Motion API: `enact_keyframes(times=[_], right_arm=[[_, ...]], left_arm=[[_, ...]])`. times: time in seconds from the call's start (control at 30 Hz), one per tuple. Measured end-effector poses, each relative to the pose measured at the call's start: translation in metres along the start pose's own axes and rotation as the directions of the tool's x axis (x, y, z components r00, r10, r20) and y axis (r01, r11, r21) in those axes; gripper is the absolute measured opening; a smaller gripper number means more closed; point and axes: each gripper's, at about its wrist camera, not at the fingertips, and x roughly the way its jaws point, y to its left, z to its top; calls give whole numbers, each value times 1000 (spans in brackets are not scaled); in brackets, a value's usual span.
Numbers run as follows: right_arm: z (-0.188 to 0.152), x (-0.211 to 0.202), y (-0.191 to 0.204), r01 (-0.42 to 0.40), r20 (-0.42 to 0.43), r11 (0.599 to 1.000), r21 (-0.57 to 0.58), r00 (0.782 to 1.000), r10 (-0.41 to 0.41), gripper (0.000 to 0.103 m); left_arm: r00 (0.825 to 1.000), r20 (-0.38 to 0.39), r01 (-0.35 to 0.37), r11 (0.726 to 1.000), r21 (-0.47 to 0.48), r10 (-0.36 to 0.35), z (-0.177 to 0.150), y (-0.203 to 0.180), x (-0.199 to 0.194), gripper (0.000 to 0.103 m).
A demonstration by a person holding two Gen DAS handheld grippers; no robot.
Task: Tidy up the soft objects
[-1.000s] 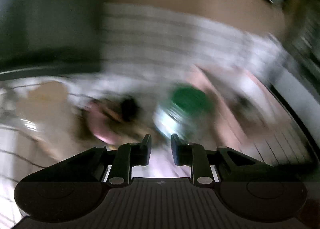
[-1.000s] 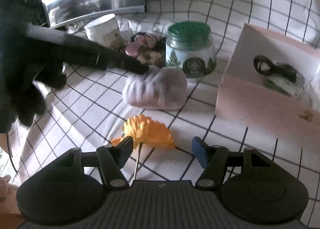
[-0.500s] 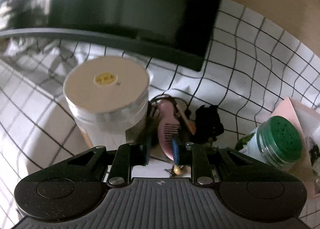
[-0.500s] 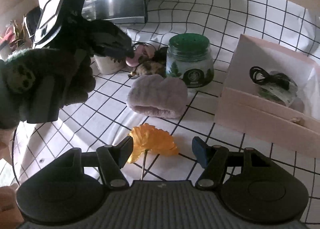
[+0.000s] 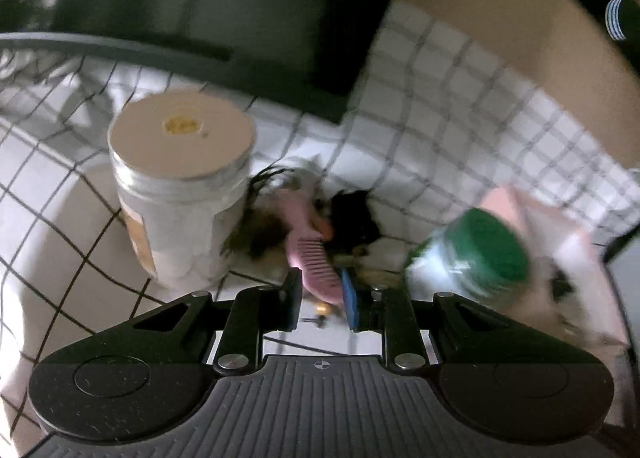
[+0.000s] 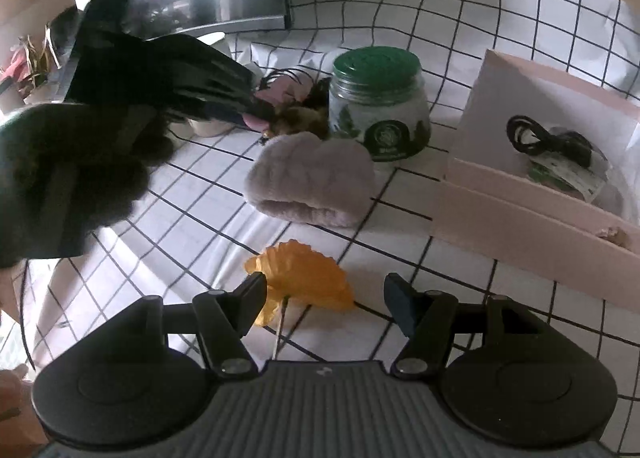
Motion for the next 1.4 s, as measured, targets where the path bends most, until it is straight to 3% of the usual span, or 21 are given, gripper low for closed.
enact_keyframes(times=[0.1,0.17,0.23,0.3,0.37,0.5,0.67,0.77,0.83,0.87,0.97,1.03,1.17,1.3,1.37,1.4], right_arm=[[-1,3,-1,-20,-10,1000,7,1000,20,65],[0,3,0,-27,-8,1000,-2,1000,27,65],[-1,1,2,-27,-2,1000,-16,1000,27,66],[-2,-3,3,-19,2,999,-30,1000,19,66],[-4,-5,2,-10,0,999,-36,1000,10,66],[-12,-8,-3,-4,-8,1000,-12,1000,4,66],[-15,-10,-4,7,-2,1000,-20,1000,-7,66],[-15,-9,-2,4,-2,1000,-30,1000,-4,70],[-14,-8,-1,4,-1,999,-38,1000,-4,72],[-14,-8,0,3,-1,999,-42,1000,-3,73],[-15,-8,0,1,1,999,-50,1000,-1,74],[-15,-8,1,2,3,998,-56,1000,-2,75],[-15,-7,3,5,6,998,-65,1000,-5,76],[-17,-7,3,3,11,998,-66,1000,-3,78],[-17,-7,5,5,14,998,-67,1000,-4,79],[-17,-6,5,7,15,998,-70,1000,-6,80]], left_arm=[[994,12,105,989,102,-107,-1,-18,-16,24],[983,-39,186,959,212,-182,-6,-34,-18,24],[976,-106,218,908,357,-192,-17,-55,-14,25],[981,-132,188,837,514,-139,-34,-76,-9,25],[978,-170,198,766,612,-117,-49,-90,-4,25],[962,-245,260,684,682,-121,-65,-98,-4,28],[953,-274,287,657,697,-126,-63,-95,-3,28],[955,-278,283,621,731,-107,-65,-99,-2,31],[971,-230,215,630,746,-58,-64,-98,2,32],[978,-204,175,653,737,-32,-60,-95,5,33],[983,-184,132,755,642,-15,-47,-83,15,37],[985,-171,111,793,599,-8,-40,-78,18,40],[993,-119,49,810,585,26,-35,-70,16,41],[976,-210,163,810,563,-51,-35,-66,13,37],[974,-219,177,796,578,-58,-36,-68,12,38],[973,-222,179,802,570,-59,-36,-68,14,38]])
